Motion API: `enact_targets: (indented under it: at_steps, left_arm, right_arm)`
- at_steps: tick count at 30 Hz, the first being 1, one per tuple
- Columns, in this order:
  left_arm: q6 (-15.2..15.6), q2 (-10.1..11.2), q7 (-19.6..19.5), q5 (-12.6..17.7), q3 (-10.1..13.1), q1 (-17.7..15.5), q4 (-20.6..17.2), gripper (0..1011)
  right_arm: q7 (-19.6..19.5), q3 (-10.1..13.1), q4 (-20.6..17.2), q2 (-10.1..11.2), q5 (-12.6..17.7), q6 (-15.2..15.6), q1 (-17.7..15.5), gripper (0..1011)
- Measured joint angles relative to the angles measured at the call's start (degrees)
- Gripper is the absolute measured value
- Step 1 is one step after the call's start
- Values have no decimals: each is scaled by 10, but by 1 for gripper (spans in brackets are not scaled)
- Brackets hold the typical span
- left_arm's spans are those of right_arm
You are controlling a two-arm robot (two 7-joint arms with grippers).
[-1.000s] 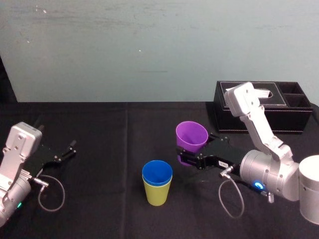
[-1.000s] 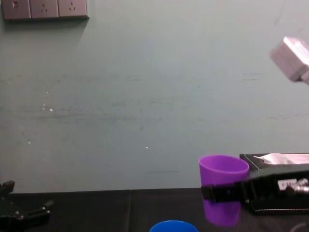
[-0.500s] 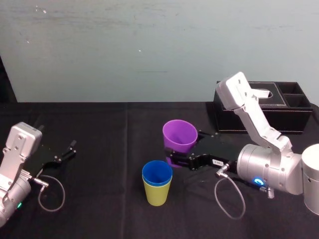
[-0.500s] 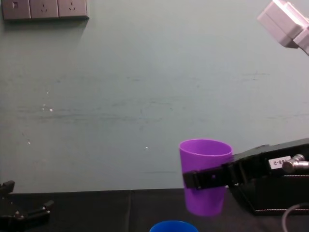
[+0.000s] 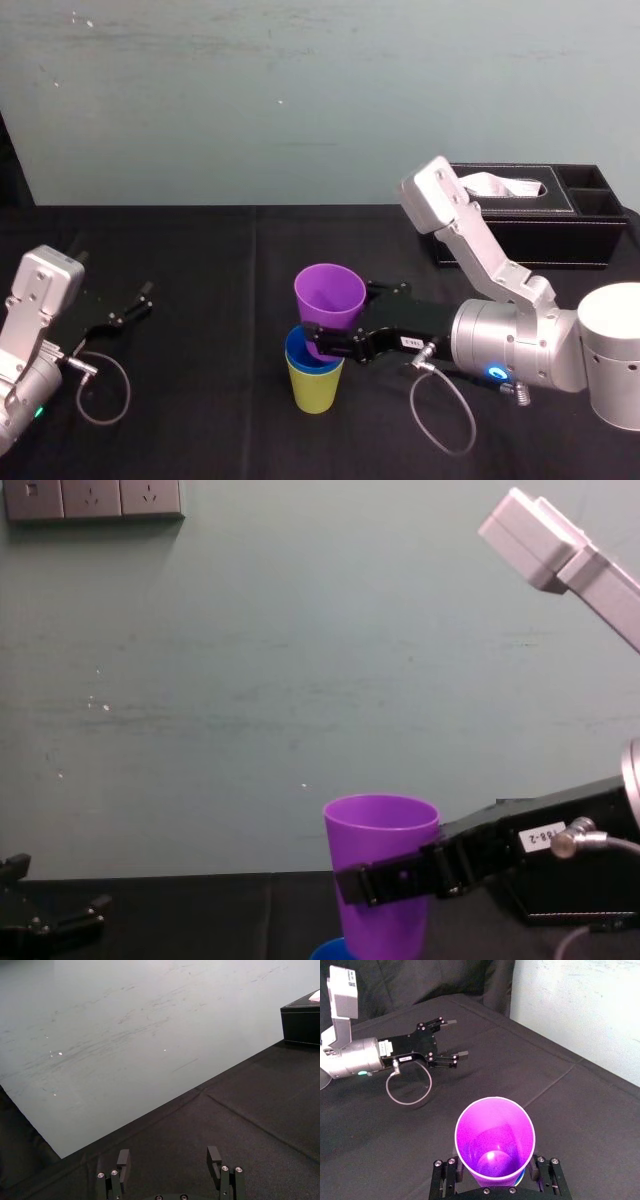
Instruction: Stack the three plastic cups sequentially using one hand.
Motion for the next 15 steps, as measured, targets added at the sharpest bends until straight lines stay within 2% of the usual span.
enact_targets:
  at_steps: [15]
  left_arm:
    - [0, 0, 0, 0, 0, 0, 0, 1000]
  right_arm:
    - [-10, -29, 34, -1, 7, 0, 24, 726]
